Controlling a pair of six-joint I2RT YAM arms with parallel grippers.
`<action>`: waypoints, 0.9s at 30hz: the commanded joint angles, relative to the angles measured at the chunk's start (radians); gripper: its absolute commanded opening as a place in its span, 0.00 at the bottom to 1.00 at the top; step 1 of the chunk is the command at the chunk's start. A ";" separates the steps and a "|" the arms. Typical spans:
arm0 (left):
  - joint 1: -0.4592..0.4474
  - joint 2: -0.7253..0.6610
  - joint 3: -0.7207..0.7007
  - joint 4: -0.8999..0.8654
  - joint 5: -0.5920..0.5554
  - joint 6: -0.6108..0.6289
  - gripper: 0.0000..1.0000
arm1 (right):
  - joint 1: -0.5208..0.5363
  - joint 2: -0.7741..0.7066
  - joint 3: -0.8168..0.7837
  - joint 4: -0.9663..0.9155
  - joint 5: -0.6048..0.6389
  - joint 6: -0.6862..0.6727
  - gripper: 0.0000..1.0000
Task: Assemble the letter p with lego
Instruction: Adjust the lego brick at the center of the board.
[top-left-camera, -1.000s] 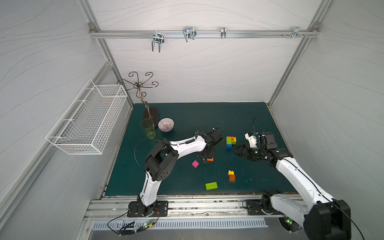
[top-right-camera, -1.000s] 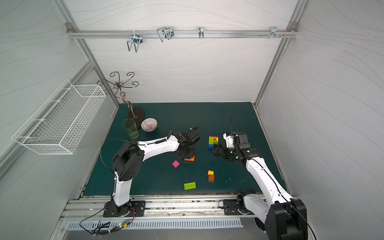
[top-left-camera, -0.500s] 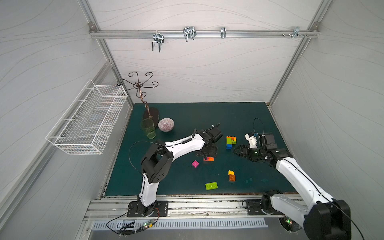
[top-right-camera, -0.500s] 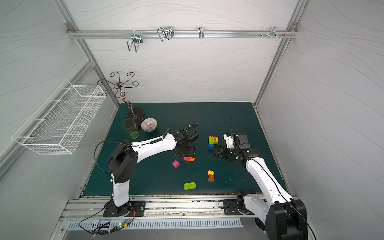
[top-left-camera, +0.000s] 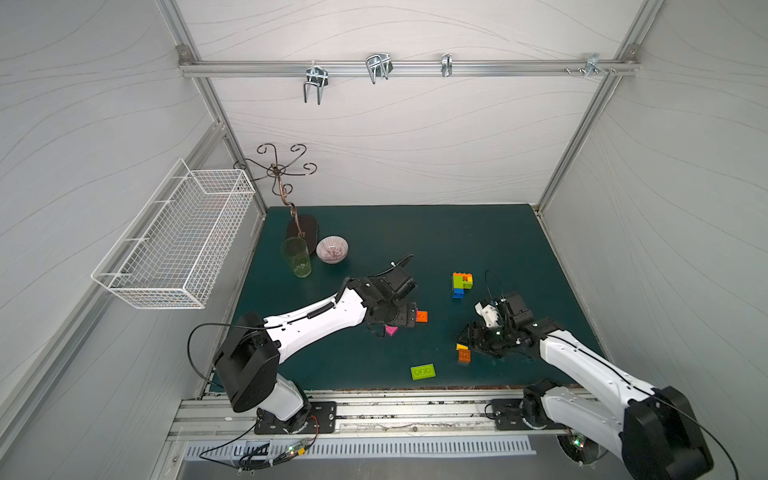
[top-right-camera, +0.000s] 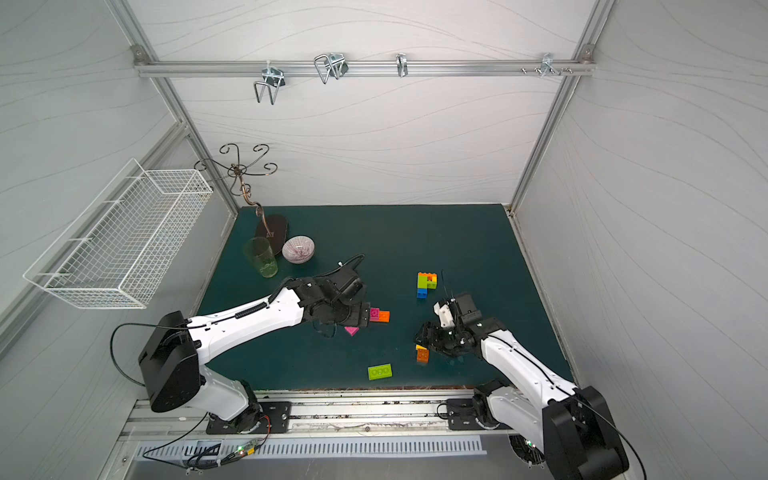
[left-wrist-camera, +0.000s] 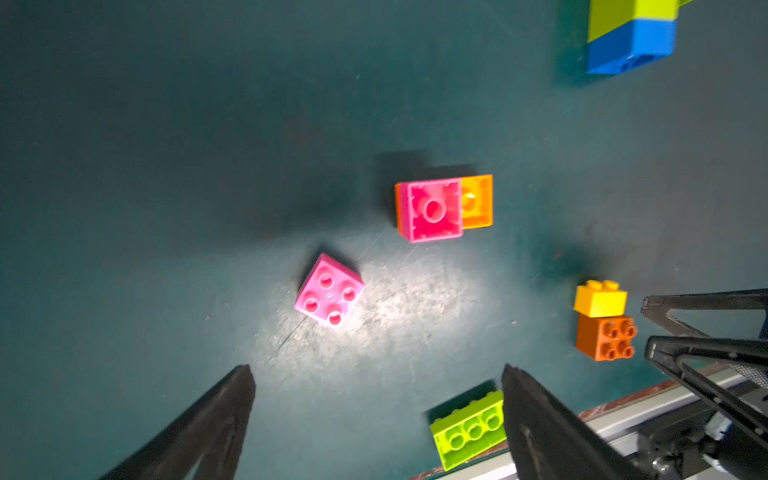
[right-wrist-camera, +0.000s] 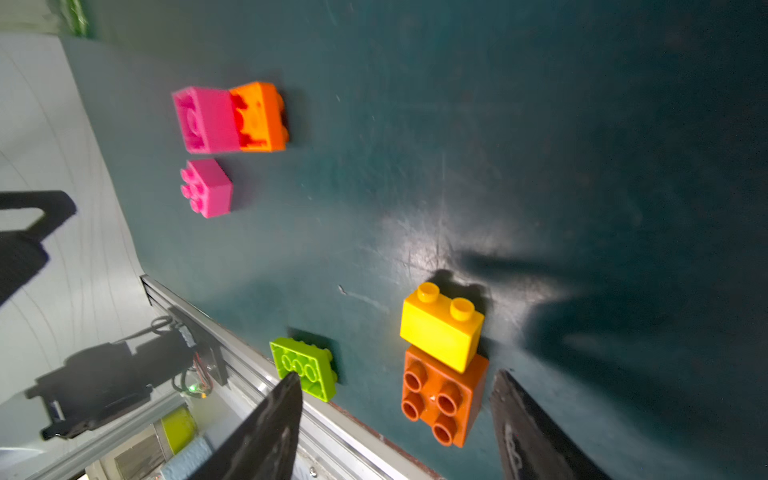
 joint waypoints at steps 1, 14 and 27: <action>0.005 -0.035 -0.016 0.056 -0.012 -0.008 0.96 | 0.057 0.036 -0.008 0.089 0.020 0.069 0.72; 0.014 -0.031 -0.047 0.079 0.001 -0.005 0.96 | 0.139 0.184 0.082 0.129 0.135 0.049 0.72; 0.021 -0.060 -0.080 0.090 0.005 -0.006 0.96 | 0.162 0.347 0.136 0.293 0.006 0.058 0.72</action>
